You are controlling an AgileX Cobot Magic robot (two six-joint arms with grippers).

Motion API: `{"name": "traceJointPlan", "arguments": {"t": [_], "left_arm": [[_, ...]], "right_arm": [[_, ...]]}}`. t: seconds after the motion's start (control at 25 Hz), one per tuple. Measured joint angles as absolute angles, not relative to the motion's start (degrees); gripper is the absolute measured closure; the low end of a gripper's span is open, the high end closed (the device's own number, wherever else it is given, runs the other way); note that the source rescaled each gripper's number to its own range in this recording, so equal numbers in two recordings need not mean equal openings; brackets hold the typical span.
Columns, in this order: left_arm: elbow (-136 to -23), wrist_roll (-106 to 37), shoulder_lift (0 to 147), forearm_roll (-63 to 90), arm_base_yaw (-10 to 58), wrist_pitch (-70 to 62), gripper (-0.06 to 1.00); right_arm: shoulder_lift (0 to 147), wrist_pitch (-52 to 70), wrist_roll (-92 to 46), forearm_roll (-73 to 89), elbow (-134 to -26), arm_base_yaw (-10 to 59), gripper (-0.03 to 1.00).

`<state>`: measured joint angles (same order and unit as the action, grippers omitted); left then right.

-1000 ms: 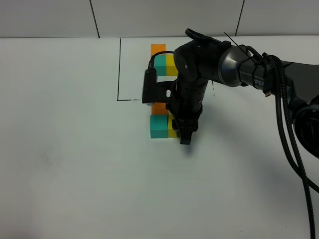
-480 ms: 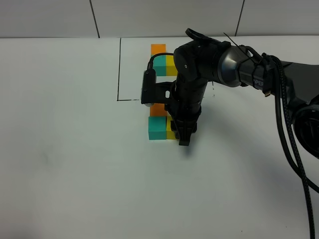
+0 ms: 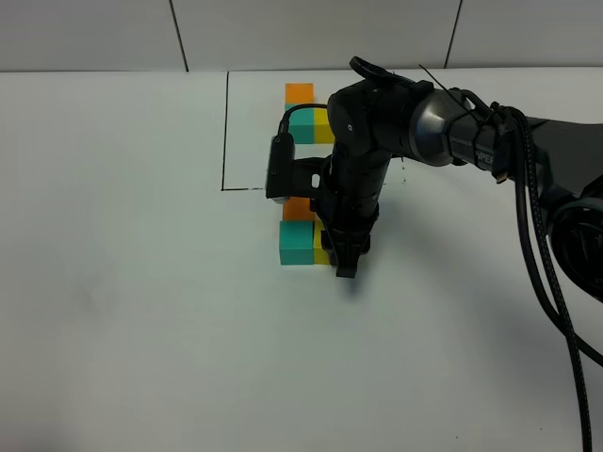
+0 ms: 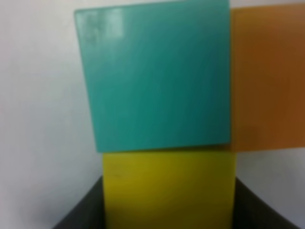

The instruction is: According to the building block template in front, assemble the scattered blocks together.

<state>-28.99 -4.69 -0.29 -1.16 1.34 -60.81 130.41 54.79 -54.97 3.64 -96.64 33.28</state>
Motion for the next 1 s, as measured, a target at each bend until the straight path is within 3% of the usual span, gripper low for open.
{"name": "traceJointPlan", "arguments": {"t": [0.24, 0.52, 0.6, 0.84, 1.0], "left_arm": [[-28.99, -4.69, -0.29, -1.16, 1.34, -60.81, 0.14], [-28.99, -4.69, -0.29, -1.16, 1.34, -60.81, 0.14], [-28.99, -4.69, -0.29, -1.16, 1.34, -60.81, 0.14], [-28.99, -4.69, -0.29, -1.16, 1.34, -60.81, 0.14], [-28.99, -4.69, -0.29, -1.16, 1.34, -60.81, 0.14]], "right_arm": [[130.46, 54.79, -54.97, 3.90, -96.64, 33.28, 0.69], [130.78, 55.28, -55.00, 3.03, -96.40, 33.28, 0.20], [129.94, 55.81, -54.91, 2.04, -96.40, 33.28, 0.11], [124.94, 59.79, -49.09, 0.00, -96.40, 32.39, 0.08], [121.94, 60.47, -40.19, 3.43, -96.40, 26.60, 0.08]]}}
